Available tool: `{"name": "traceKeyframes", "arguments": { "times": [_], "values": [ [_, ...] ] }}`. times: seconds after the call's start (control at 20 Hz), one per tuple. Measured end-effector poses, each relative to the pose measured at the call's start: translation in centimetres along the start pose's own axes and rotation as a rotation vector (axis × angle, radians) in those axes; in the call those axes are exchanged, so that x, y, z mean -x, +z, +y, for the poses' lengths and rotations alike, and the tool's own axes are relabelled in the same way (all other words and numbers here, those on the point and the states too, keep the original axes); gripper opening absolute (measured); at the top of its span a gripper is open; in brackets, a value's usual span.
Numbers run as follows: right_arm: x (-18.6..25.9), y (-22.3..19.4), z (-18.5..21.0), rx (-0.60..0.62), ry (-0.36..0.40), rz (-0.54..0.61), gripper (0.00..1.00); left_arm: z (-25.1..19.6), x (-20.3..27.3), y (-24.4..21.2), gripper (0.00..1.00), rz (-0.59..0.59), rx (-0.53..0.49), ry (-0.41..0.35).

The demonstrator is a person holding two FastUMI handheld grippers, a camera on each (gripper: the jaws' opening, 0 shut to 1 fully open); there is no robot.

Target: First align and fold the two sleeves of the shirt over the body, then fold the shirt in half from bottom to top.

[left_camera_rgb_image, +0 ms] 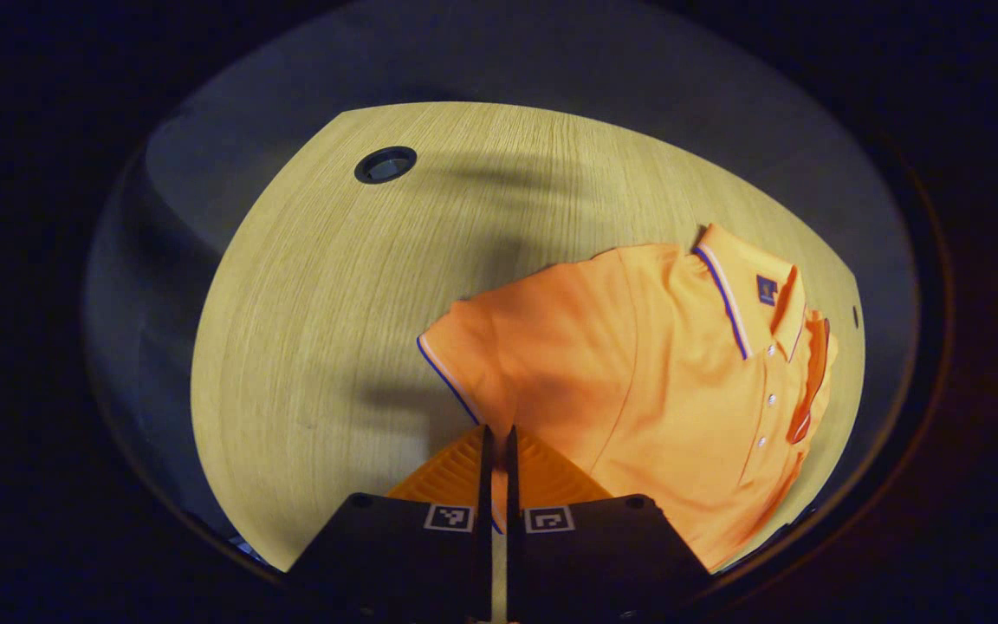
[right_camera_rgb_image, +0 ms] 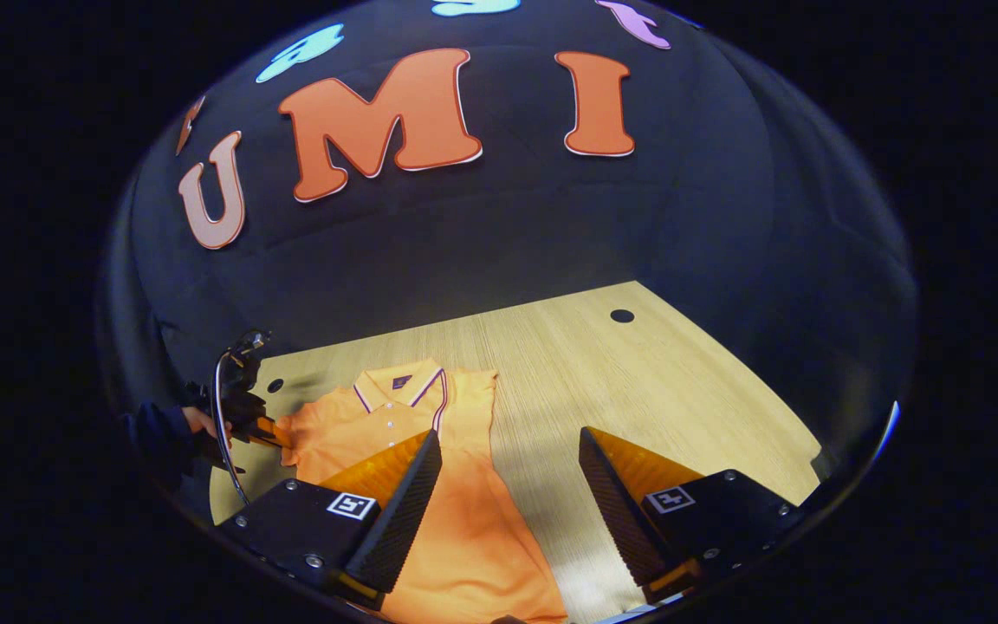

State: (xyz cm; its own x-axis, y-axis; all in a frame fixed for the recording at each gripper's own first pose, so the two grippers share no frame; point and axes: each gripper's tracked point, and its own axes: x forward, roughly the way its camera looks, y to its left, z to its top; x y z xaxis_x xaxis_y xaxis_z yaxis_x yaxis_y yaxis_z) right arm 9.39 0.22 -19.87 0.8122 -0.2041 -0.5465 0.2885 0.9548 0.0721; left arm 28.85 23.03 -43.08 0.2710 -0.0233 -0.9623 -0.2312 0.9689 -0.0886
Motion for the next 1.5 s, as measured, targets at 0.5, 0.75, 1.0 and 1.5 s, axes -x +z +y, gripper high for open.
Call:
{"name": "traceKeyframes", "arguments": {
  "times": [0.5,0.75,1.0,1.5],
  "values": [
    [2.1,-2.2,-0.2,0.052,-0.002,0.001,0.98,-8.0,3.3,3.4,0.07,-0.136,-0.246,-0.108],
    [3.2,-2.9,-1.1,0.044,-0.028,-0.005,0.98,-12.6,2.6,3.2,0.08,-0.144,-0.305,-0.160],
    [4.2,-4.4,-1.3,0.038,-0.027,0.006,0.98,-17.1,2.6,1.7,0.43,-0.140,-0.330,-0.268],
    [4.6,-7.5,-0.6,0.093,0.120,0.081,0.98,-13.4,7.2,-4.8,0.99,-0.197,-0.287,-0.193]
  ]
}}
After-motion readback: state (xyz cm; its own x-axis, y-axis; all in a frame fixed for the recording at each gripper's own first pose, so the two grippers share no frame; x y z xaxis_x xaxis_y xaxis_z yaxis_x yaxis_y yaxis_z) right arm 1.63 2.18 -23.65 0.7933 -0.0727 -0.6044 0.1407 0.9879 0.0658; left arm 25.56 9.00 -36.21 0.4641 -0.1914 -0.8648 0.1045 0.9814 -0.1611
